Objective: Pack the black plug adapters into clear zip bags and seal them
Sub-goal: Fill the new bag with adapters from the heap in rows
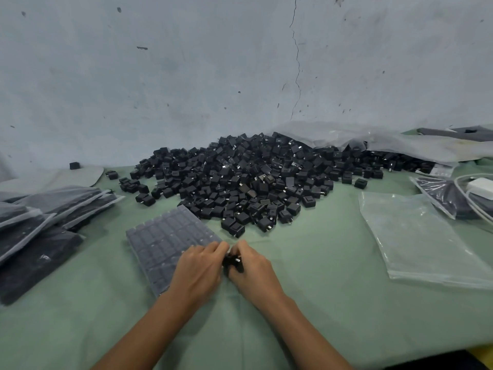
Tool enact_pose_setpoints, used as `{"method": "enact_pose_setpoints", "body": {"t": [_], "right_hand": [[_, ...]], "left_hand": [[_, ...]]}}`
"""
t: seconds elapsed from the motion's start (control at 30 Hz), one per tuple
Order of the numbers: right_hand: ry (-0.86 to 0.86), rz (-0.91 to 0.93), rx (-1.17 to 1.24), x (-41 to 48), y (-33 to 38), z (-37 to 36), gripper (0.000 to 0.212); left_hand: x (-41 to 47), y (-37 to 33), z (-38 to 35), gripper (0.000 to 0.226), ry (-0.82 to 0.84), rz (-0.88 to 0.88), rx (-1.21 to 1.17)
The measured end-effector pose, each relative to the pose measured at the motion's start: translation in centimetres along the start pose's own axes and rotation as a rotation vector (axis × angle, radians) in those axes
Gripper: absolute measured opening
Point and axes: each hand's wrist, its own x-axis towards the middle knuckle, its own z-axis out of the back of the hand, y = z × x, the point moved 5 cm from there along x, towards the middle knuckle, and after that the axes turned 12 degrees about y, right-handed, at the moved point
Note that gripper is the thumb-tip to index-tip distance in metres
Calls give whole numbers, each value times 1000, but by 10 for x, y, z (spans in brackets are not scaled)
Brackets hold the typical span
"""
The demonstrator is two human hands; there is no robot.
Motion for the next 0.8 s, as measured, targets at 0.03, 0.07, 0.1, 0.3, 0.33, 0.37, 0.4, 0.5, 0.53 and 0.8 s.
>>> {"method": "enact_pose_setpoints", "body": {"t": [0.03, 0.07, 0.1, 0.3, 0.33, 0.37, 0.4, 0.5, 0.53, 0.8], "right_hand": [[-7, -18, 14, 0, 0, 1, 30], [-10, -33, 18, 0, -1, 1, 31], [-11, -40, 12, 0, -1, 1, 32], [-9, -31, -31, 2, 2, 1, 31], [-2, -33, -32, 3, 2, 1, 31], [4, -38, -29, 3, 1, 1, 30], [7, -46, -31, 4, 1, 0, 29], [-9, -67, -67, 8, 4, -1, 26], [-15, -73, -77, 9, 5, -1, 25], [20, -86, 6, 10, -5, 1, 25]], "left_hand": [[0, 0, 0, 31, -2, 0, -4], [-1, -1, -1, 31, -2, 1, -10], [-1, -2, -1, 30, -3, 2, -15], [2, -1, -1, 26, -19, 81, -114], [3, 1, -3, 24, -6, 103, -139], [3, 3, -6, 21, 6, 125, -171], [3, 5, -9, 18, 13, 148, -211], [3, 12, -15, 12, 41, 180, -323], [3, 13, -17, 13, 51, 177, -346], [-4, 12, -19, 16, -9, 165, -352]]}}
